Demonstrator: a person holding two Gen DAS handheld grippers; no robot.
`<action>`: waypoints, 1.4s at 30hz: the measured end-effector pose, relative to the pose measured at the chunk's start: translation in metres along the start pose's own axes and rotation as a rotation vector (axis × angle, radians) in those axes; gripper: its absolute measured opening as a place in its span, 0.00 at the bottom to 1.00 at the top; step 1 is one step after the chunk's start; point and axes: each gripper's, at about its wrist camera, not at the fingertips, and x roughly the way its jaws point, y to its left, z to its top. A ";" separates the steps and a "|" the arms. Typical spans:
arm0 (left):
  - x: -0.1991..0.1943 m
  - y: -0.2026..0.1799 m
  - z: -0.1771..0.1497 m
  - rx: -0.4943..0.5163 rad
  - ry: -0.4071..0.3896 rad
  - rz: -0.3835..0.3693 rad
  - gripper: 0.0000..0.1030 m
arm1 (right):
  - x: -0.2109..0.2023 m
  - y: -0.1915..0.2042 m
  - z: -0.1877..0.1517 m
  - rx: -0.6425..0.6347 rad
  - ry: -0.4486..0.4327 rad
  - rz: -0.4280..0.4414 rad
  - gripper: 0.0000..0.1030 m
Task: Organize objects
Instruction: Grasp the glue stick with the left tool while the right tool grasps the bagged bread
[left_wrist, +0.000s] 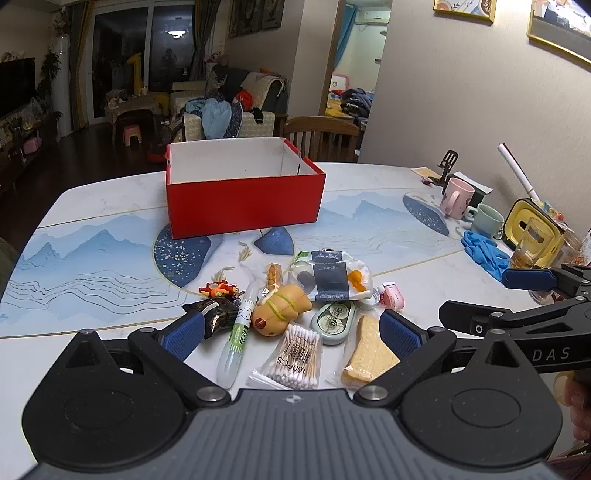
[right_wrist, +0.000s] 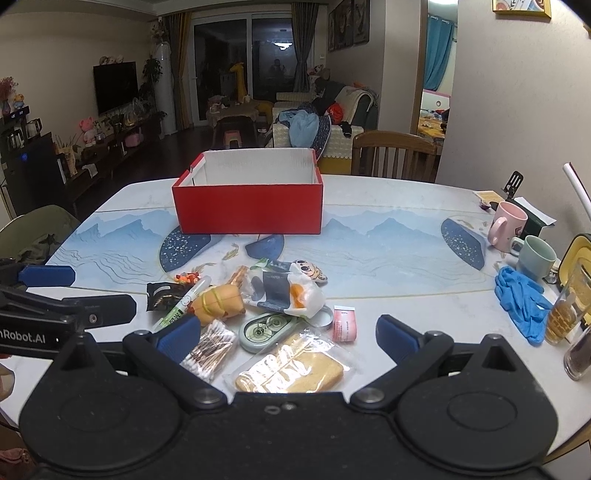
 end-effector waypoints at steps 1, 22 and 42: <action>0.002 0.000 0.001 0.000 0.002 0.000 0.98 | 0.003 -0.002 0.001 0.004 0.004 0.001 0.98; 0.091 0.024 -0.027 0.032 0.119 0.124 0.98 | 0.111 -0.027 -0.018 0.021 0.203 -0.047 0.96; 0.145 0.044 -0.039 0.018 0.226 0.184 0.89 | 0.163 -0.014 -0.032 0.033 0.283 -0.134 1.00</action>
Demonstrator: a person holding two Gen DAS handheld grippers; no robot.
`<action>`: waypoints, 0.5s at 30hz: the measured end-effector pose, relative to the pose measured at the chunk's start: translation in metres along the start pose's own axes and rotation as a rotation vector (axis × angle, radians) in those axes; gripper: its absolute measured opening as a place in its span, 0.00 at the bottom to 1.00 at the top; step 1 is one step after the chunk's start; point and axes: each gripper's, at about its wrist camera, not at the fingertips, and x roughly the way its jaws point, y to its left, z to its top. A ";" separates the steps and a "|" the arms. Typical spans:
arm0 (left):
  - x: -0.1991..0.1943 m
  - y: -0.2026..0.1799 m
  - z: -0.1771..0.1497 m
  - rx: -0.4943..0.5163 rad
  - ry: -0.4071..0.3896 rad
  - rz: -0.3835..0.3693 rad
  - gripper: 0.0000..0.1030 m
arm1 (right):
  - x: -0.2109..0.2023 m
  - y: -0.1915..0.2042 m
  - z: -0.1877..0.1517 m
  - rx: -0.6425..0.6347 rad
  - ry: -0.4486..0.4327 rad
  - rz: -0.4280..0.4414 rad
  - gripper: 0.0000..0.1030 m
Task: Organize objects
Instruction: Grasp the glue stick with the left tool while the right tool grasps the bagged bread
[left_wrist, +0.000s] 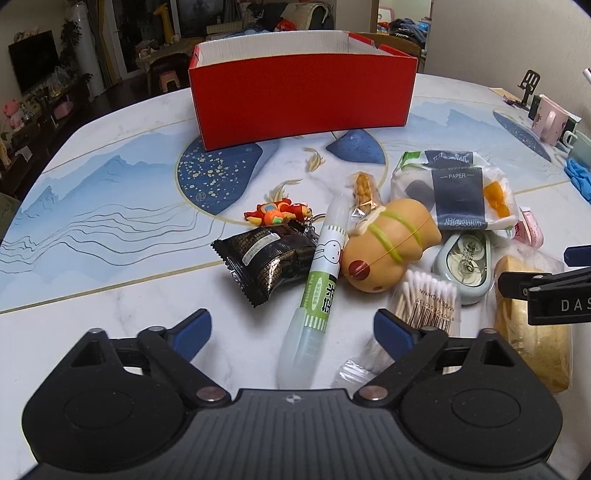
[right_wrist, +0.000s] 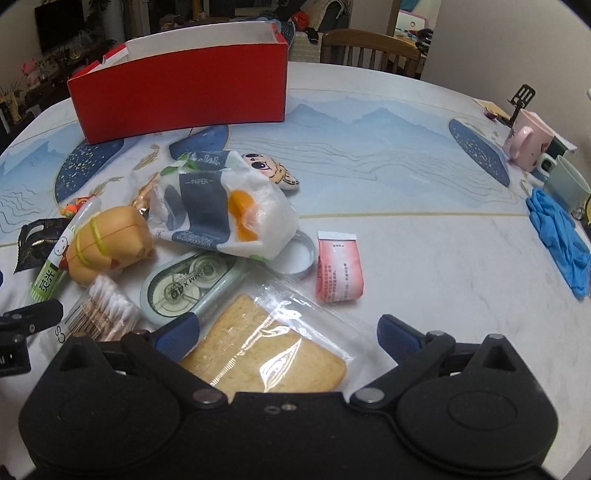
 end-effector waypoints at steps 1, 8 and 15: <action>0.001 0.001 0.000 -0.001 0.005 -0.005 0.86 | 0.000 0.000 -0.002 -0.006 0.001 0.003 1.00; 0.008 0.007 -0.003 -0.027 0.032 -0.020 0.64 | -0.001 -0.015 -0.017 -0.009 0.075 0.070 1.00; 0.007 0.008 -0.004 -0.013 0.020 -0.021 0.48 | -0.007 -0.029 -0.036 -0.004 0.122 0.099 0.99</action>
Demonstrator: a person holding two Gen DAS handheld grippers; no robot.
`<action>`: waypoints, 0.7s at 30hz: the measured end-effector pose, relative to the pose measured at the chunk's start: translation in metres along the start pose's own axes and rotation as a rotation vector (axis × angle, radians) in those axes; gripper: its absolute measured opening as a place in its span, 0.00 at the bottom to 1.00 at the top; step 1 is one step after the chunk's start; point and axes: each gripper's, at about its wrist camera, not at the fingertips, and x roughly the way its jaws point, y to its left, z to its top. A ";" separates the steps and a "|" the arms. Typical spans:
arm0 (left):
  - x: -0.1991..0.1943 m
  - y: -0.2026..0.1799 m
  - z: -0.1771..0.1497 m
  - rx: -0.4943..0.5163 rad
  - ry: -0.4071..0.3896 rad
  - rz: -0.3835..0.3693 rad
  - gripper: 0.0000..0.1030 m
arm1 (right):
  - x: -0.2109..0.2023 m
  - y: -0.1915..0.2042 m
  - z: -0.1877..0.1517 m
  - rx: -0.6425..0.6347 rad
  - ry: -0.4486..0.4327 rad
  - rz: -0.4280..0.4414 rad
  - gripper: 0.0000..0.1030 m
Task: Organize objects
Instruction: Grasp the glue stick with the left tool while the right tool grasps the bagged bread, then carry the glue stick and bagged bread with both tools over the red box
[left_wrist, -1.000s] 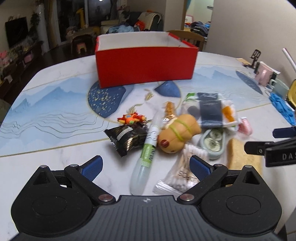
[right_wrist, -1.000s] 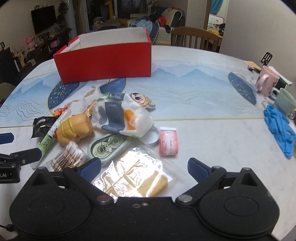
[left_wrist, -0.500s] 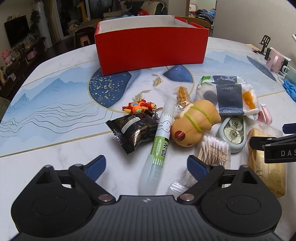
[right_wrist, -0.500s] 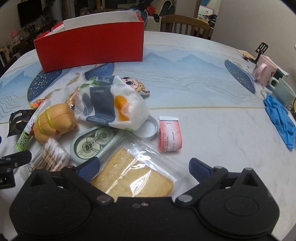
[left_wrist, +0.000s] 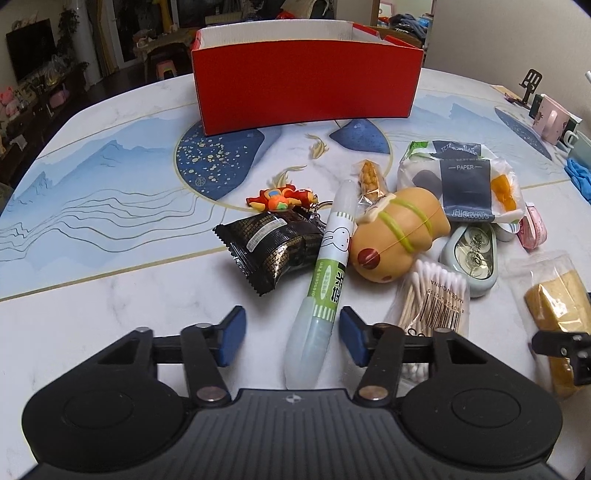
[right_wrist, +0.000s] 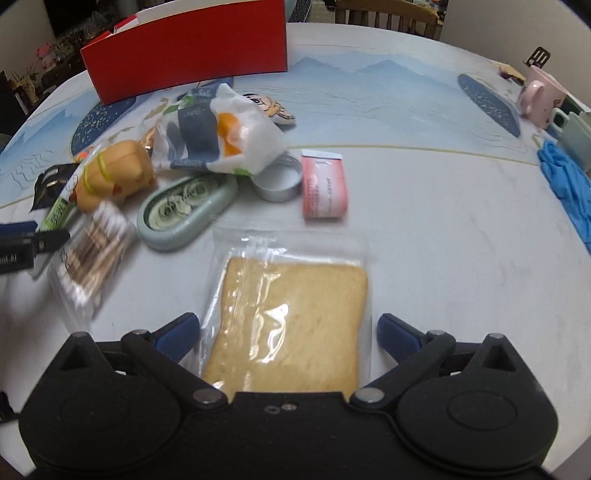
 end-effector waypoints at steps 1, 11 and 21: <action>-0.001 0.000 0.000 0.004 -0.001 -0.001 0.44 | -0.001 0.000 -0.002 -0.009 0.002 -0.006 0.98; -0.008 -0.003 -0.006 0.004 -0.007 -0.056 0.21 | -0.021 0.000 -0.007 -0.073 -0.054 0.010 0.70; -0.035 -0.002 -0.008 -0.033 -0.053 -0.105 0.19 | -0.051 -0.013 0.002 -0.031 -0.108 0.049 0.69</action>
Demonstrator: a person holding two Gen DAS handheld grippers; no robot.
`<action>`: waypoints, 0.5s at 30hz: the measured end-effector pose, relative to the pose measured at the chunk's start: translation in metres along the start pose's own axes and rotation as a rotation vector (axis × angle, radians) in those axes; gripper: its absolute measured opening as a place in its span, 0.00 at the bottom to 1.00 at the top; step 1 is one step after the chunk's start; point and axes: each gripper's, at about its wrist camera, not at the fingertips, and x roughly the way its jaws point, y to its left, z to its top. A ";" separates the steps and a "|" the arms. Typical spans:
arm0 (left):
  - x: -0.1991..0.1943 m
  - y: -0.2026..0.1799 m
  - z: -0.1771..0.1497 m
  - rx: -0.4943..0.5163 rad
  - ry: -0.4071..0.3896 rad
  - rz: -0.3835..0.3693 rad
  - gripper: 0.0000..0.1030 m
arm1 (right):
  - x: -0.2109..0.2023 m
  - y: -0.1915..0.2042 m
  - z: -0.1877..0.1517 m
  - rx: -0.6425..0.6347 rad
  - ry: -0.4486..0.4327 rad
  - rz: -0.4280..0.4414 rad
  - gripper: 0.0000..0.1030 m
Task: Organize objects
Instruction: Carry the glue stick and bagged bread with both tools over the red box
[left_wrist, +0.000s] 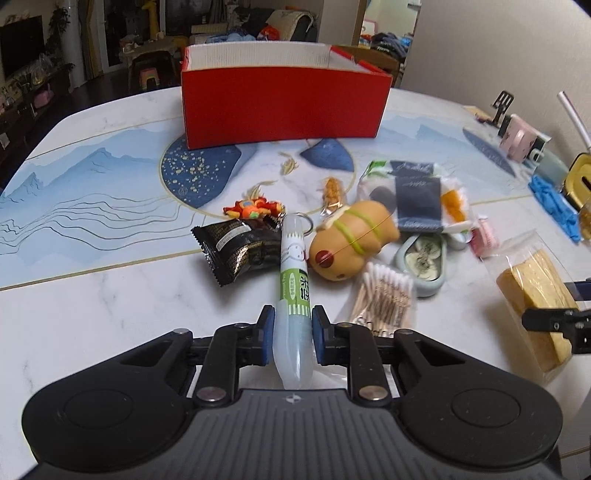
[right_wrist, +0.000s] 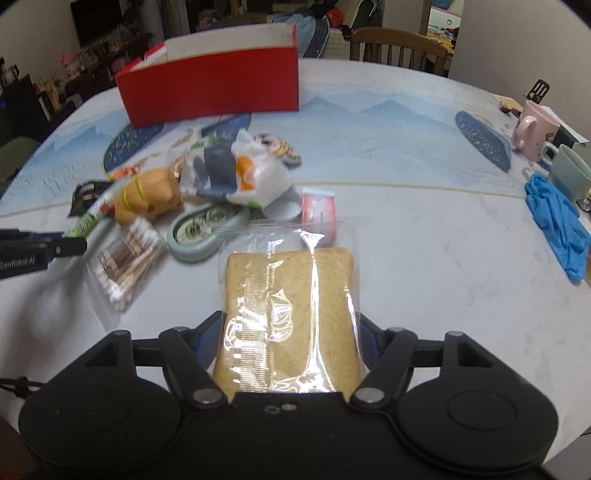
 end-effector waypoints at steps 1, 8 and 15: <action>-0.002 0.000 0.000 -0.005 -0.001 -0.004 0.19 | -0.002 0.000 0.003 0.005 -0.007 0.005 0.69; -0.018 0.005 0.004 -0.057 -0.019 -0.031 0.19 | -0.019 0.002 0.029 0.007 -0.064 0.045 0.69; -0.029 0.017 0.011 -0.183 -0.027 -0.096 0.17 | -0.025 0.008 0.057 -0.036 -0.089 0.080 0.69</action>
